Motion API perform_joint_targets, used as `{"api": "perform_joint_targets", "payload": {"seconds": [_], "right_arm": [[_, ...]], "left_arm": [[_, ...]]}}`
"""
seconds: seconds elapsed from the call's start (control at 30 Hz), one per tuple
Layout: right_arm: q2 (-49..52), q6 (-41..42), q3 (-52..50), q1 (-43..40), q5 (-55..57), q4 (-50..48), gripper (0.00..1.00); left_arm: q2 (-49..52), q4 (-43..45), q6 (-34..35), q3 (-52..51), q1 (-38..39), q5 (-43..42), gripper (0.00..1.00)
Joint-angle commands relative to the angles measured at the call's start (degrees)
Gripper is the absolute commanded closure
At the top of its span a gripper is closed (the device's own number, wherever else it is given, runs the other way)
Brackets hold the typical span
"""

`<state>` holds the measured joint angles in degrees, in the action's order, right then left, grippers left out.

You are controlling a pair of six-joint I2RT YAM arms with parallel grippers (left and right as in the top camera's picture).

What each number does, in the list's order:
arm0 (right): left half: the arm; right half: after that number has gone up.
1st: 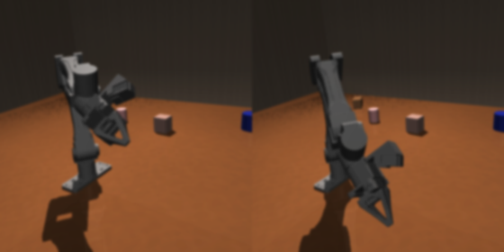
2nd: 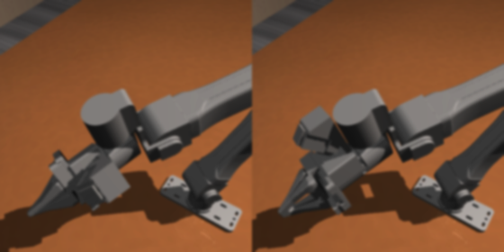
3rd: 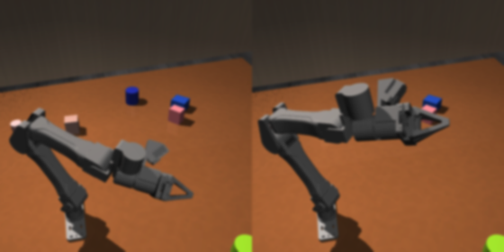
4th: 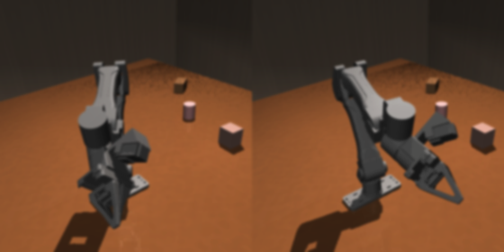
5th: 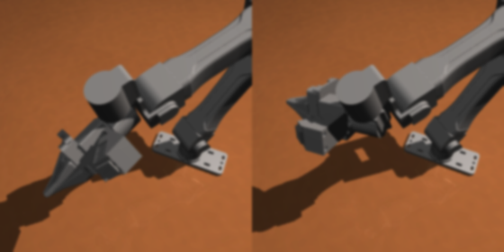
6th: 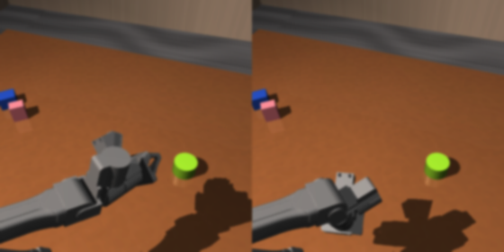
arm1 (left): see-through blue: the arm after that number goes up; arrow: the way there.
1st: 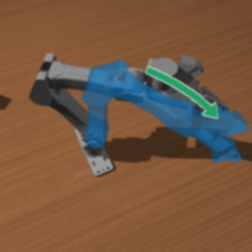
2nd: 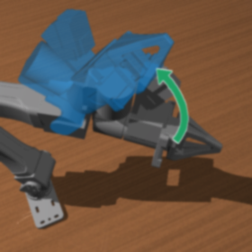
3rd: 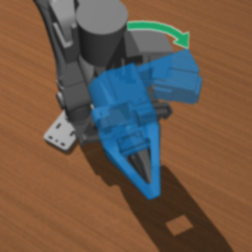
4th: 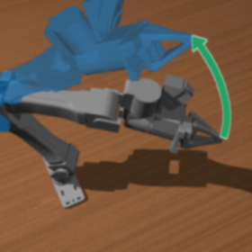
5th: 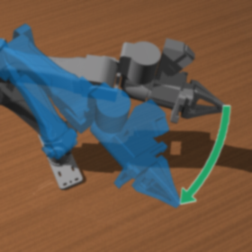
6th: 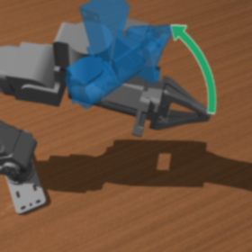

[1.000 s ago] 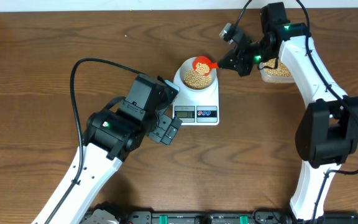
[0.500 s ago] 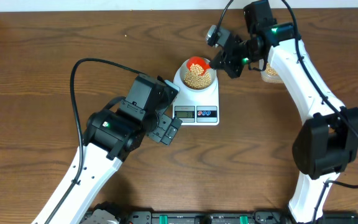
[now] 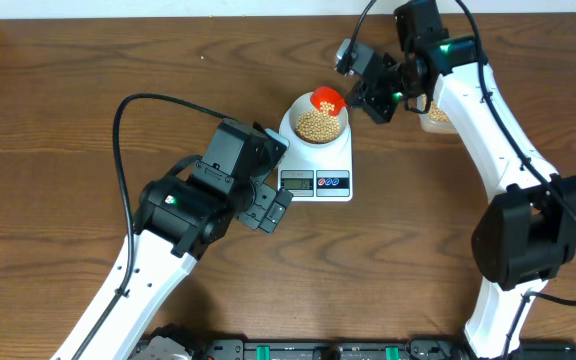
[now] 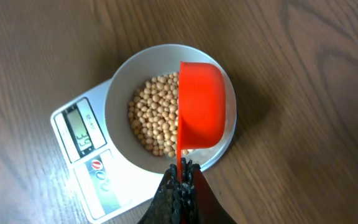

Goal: Scoop item into bowl and weigh 50g on scale
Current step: 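Tilt the scoop with the right gripper to pour soybeans into the bowl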

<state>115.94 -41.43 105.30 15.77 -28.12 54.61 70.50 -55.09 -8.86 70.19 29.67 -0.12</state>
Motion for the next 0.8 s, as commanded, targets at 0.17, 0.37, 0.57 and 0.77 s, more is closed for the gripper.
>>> {"api": "perform_joint_targets", "payload": {"seconds": [0.17,0.37,0.57,0.77], "right_arm": [[-1.4,-2.1,0.0,2.8,4.6,-0.3,0.99],[-1.4,-2.1,0.0,3.1,5.7,-1.2,0.99],[-1.4,-2.1,0.0,3.1,5.7,-1.3,0.99],[-1.4,-2.1,0.0,3.1,5.7,-1.3,0.99]], "left_arm": [[-0.1,0.0,-0.3,0.3,-0.2,-0.3,0.02],[-0.1,0.0,-0.3,0.3,-0.2,-0.4,0.02],[-0.1,0.0,-0.3,0.3,-0.2,-0.3,0.02],[-0.1,0.0,-0.3,0.3,-0.2,-0.3,0.02]]}}
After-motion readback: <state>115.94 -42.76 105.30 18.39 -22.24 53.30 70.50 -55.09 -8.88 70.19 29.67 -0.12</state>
